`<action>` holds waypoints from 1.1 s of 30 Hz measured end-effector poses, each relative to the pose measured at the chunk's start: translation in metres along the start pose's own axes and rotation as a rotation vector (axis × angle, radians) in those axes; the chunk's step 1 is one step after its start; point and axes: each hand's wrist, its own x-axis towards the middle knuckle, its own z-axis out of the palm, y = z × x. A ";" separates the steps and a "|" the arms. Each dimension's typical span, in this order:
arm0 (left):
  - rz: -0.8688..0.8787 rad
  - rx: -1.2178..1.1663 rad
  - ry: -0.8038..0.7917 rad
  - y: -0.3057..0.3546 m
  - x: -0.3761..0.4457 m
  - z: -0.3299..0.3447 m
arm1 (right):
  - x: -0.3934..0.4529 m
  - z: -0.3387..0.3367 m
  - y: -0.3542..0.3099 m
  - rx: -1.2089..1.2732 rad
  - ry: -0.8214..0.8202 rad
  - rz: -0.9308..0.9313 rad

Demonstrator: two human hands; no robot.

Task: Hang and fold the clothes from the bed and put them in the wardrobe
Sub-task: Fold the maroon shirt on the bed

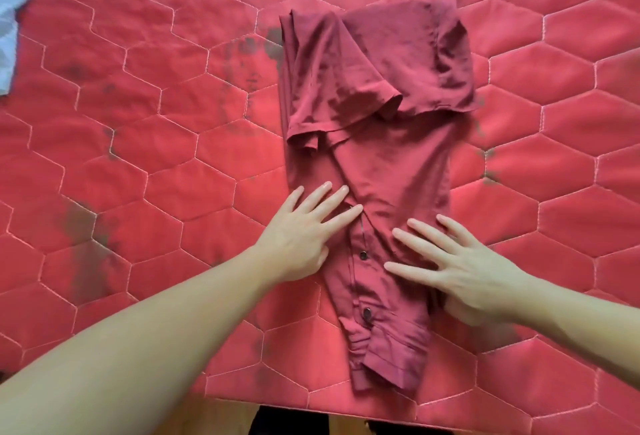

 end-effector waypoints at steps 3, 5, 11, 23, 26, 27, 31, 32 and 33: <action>-0.077 -0.016 0.012 0.014 0.002 -0.001 | -0.003 0.004 -0.007 -0.042 0.017 -0.156; -0.108 -0.022 0.005 0.019 0.003 -0.004 | 0.002 0.004 -0.009 -0.037 0.101 -0.171; -0.273 -0.696 -0.177 0.024 -0.004 -0.024 | 0.031 -0.039 -0.020 1.007 0.538 0.479; -0.499 -1.523 0.112 -0.002 0.037 -0.080 | 0.071 -0.108 0.038 1.591 0.609 0.790; -0.484 -1.551 0.195 -0.014 0.048 -0.092 | 0.069 -0.116 0.044 1.635 0.568 0.726; -0.461 -1.585 0.203 -0.019 0.050 -0.098 | 0.068 -0.124 0.046 1.634 0.577 0.718; -0.412 -1.722 0.312 -0.042 0.064 -0.129 | 0.076 -0.152 0.074 1.848 0.667 0.715; -0.427 -1.738 0.343 -0.050 0.072 -0.134 | 0.081 -0.157 0.084 1.896 0.681 0.725; -0.467 -1.736 0.364 -0.058 0.081 -0.138 | 0.086 -0.159 0.094 1.929 0.671 0.748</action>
